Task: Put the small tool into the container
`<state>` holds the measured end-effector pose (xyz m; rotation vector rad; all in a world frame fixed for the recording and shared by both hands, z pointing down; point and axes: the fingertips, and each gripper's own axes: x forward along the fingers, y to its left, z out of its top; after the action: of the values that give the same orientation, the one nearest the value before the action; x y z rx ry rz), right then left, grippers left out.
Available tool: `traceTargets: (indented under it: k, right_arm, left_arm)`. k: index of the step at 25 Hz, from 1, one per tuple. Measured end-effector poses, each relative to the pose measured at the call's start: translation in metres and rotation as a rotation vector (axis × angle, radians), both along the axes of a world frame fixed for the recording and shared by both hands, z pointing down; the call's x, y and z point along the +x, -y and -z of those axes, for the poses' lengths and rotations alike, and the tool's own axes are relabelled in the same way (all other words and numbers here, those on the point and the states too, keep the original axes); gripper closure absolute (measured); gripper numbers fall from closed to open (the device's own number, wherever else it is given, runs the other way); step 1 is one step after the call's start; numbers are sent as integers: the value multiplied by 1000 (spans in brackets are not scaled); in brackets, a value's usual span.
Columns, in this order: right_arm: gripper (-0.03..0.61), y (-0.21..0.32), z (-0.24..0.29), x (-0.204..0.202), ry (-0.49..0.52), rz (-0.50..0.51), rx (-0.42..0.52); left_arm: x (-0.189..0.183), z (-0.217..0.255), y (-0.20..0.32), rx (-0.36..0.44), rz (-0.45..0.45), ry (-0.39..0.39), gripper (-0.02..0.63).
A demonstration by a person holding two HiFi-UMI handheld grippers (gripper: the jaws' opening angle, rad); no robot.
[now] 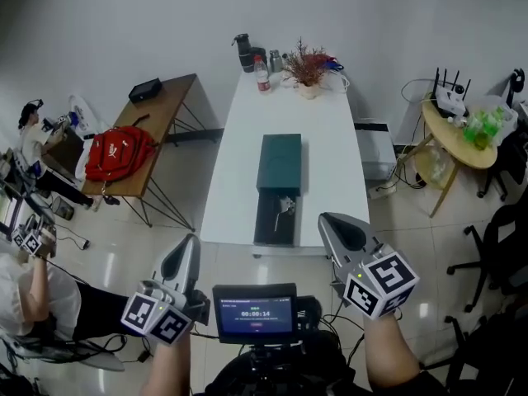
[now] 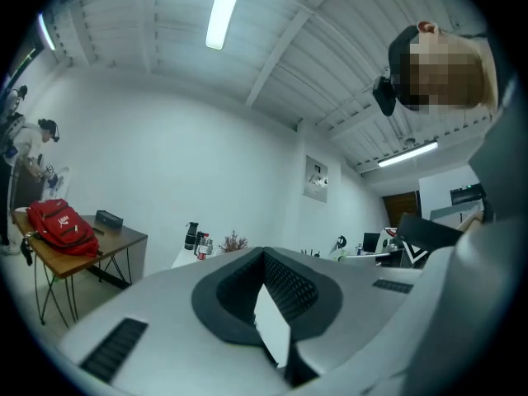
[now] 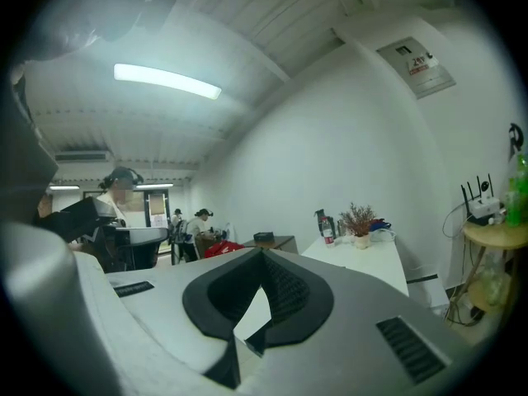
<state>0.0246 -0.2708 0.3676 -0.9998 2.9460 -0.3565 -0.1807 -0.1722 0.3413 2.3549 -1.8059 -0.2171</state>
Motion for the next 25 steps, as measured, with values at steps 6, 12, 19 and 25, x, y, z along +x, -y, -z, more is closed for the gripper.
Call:
traceTargets:
  k: [6,12,19,25]
  right_arm:
    - [571,-154,25,-46,44,-74,15]
    - [571,-292,20,-80,1,-175,-10]
    - [571,-392,51,-77,-34,-237,39]
    - [571,-426,69,-53,-58,-253,65]
  left_arm:
    - [-53,2,-147,8,-80,21,603]
    - [-100,1,-271,8,-133,15,603]
    - [-105,15,-351,7,-205,-6,603]
    - [-80,37,-382,30,-231,34,603]
